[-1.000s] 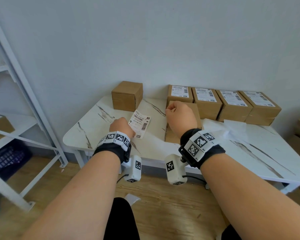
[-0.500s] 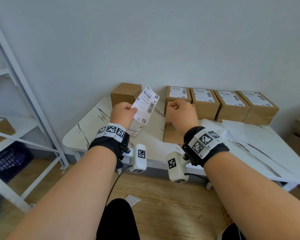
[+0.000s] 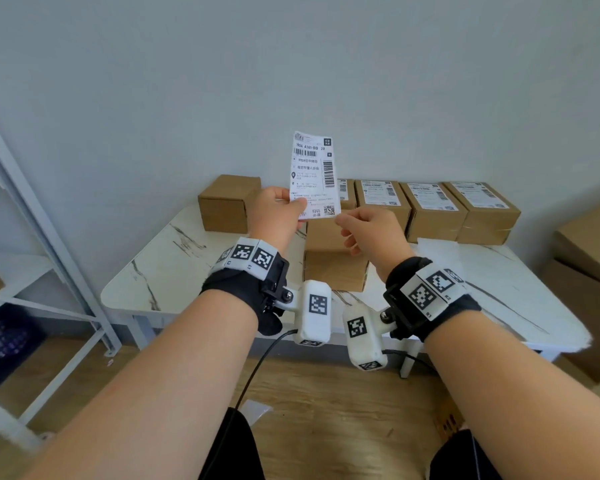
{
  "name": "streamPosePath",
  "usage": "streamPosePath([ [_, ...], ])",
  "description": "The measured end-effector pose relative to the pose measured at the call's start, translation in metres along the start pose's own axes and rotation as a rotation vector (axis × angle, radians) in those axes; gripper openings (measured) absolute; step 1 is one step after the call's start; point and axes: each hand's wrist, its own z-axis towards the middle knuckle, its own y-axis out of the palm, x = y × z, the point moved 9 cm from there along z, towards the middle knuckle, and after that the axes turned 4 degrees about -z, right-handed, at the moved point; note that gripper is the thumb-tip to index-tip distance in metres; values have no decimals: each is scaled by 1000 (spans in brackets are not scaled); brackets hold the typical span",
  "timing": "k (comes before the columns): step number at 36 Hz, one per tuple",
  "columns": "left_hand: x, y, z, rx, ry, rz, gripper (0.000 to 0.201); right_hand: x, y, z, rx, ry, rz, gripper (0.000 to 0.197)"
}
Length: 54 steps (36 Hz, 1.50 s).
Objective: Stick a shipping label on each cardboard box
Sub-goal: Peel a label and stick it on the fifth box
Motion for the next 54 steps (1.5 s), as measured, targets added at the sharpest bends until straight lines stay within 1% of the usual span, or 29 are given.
streamPosePath([
  [3,-7,12,-4,-28,-30,0,11,10,-8,-1,11,37,33,14],
  [7,-15,22,-6,-44,-60,14,30,16,-16,-1,12,72,43,10],
  [9,-16,25,-7,-49,-54,32,39,18,-19,0,9,84,57,11],
  [13,-18,32,-7,-74,-43,88,51,23,-23,1,13,102,83,10],
  [15,-20,32,-8,-72,-33,145,59,27,-24,0,2,122,90,9],
  [17,-20,33,-9,-55,12,233,64,33,-25,-1,-2,149,107,11],
  [19,-13,33,-13,-9,122,401,60,40,-27,-4,1,177,121,11],
  [21,-3,37,-19,12,269,549,48,47,-27,-6,4,205,129,10],
  [23,2,51,-25,-69,369,594,34,55,-28,-7,11,233,143,11],
  [24,1,59,-28,-131,386,597,27,58,-29,-8,17,246,150,11],
  [26,-3,72,-35,-236,374,612,20,62,-30,-9,21,265,157,11],
  [29,-6,83,-41,-309,383,634,18,65,-30,-10,12,284,179,10],
  [33,-7,84,-42,-323,399,650,19,69,-30,-13,-9,313,226,12],
  [37,-10,86,-40,-367,392,633,19,71,-30,-13,-28,311,258,15],
  [44,-11,87,-35,-382,405,676,23,70,-29,-9,-38,272,229,8],
  [51,-11,86,-33,-381,396,672,20,75,-29,-5,-24,274,254,28],
  [54,-13,86,-33,-373,394,667,20,78,-27,-4,-14,285,297,29],
])
